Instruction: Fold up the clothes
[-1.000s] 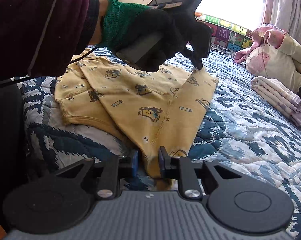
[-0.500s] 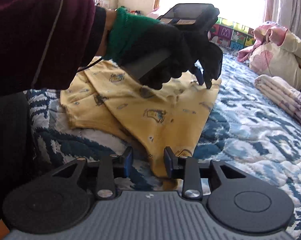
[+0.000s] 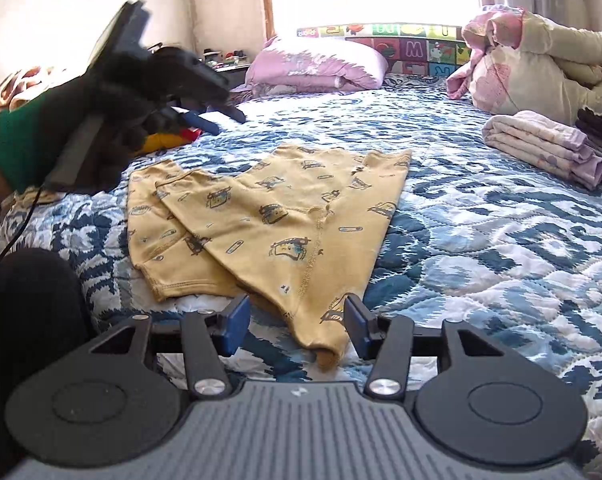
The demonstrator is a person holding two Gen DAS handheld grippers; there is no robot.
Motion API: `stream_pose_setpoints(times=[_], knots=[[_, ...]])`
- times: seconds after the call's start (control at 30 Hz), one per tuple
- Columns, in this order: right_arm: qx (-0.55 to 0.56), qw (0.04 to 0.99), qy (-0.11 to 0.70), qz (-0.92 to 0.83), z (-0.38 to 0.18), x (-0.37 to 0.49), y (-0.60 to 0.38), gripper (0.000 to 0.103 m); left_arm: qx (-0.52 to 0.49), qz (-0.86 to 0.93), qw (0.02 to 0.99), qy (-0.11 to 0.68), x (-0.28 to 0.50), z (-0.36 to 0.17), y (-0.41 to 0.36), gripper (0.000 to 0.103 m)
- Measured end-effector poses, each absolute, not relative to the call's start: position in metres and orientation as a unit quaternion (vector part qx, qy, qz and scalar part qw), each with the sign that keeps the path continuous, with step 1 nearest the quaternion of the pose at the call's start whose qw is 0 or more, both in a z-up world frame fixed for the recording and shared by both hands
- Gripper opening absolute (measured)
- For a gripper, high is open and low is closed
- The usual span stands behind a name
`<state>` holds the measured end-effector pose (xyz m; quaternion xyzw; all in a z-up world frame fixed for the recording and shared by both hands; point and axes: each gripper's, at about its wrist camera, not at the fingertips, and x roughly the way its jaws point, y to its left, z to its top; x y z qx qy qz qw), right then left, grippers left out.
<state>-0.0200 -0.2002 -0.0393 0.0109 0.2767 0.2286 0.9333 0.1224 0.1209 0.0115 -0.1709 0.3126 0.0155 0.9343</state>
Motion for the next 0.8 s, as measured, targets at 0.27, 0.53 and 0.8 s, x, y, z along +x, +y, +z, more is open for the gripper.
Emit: stream_pose_setpoints(times=[0.27, 0.53, 0.8], knots=[[-0.09, 0.942, 0.237, 0.219, -0.042, -0.03, -0.172, 0.052, -0.299, 0.044, 0.888, 0.348, 0.085, -0.024, 0.171, 0.039], [-0.145, 0.935, 0.233, 0.225, -0.059, -0.034, -0.151, 0.052, -0.316, 0.072, 0.881, 0.344, 0.096, -0.044, 0.172, 0.036], [-0.147, 0.936, 0.233, 0.218, -0.064, -0.029, -0.152, 0.052, -0.264, 0.019, 0.916, 0.301, 0.109, -0.017, 0.146, 0.0]])
